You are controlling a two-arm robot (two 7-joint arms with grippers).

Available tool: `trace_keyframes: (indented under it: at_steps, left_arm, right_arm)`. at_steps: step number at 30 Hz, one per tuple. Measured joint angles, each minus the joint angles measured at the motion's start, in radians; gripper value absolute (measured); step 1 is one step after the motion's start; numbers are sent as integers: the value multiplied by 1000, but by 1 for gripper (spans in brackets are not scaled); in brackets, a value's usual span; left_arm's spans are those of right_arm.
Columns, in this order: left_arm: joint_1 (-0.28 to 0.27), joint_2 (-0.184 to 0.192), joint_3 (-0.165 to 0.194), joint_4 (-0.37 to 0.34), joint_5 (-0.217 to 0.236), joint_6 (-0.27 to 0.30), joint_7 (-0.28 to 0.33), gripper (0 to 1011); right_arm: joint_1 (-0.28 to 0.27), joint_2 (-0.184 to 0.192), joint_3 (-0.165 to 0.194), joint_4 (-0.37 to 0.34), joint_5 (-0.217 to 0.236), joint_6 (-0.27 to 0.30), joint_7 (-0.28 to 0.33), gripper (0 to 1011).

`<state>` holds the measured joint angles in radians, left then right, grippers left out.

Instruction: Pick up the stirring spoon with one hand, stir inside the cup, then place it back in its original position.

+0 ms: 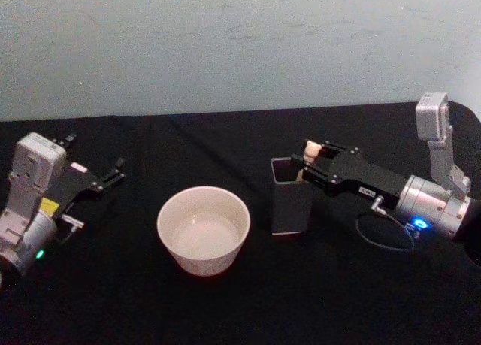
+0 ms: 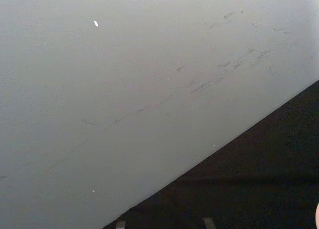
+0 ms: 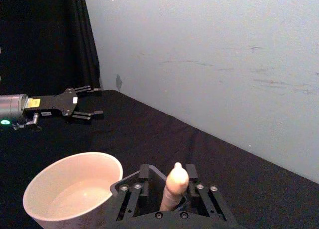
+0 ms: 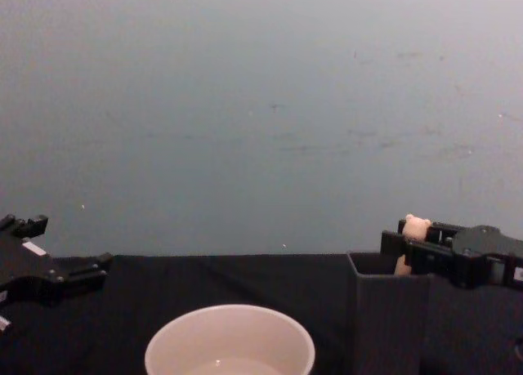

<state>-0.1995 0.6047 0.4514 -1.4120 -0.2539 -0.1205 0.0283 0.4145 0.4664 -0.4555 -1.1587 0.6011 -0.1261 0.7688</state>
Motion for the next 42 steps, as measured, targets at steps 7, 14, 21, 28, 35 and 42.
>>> trace_keyframes:
  at_steps: [7, 14, 21, 28, 35, 42]
  left_arm:
    - [0, 0, 0, 0, 0, 0, 0, 1001]
    - [0, 0, 0, 0, 0, 0, 0, 1001]
    - [0, 0, 0, 0, 0, 0, 0, 1001]
    - [0, 0, 0, 0, 0, 0, 0, 1001]
    - [0, 0, 0, 0, 0, 0, 0, 1001]
    - [0, 0, 0, 0, 0, 0, 0, 1001]
  right_arm:
    - [0, 0, 0, 0, 0, 0, 0, 252]
    - [0, 0, 0, 0, 1, 0, 0, 213]
    - [-1, 1, -1, -1, 1, -1, 0, 213]
    - [-14, 10, -7, -43, -23, -7, -19, 212]
    - [-27, 26, -6, -106, -63, -23, -59, 212]
    - [-45, 42, 17, -173, -81, -40, -87, 212]
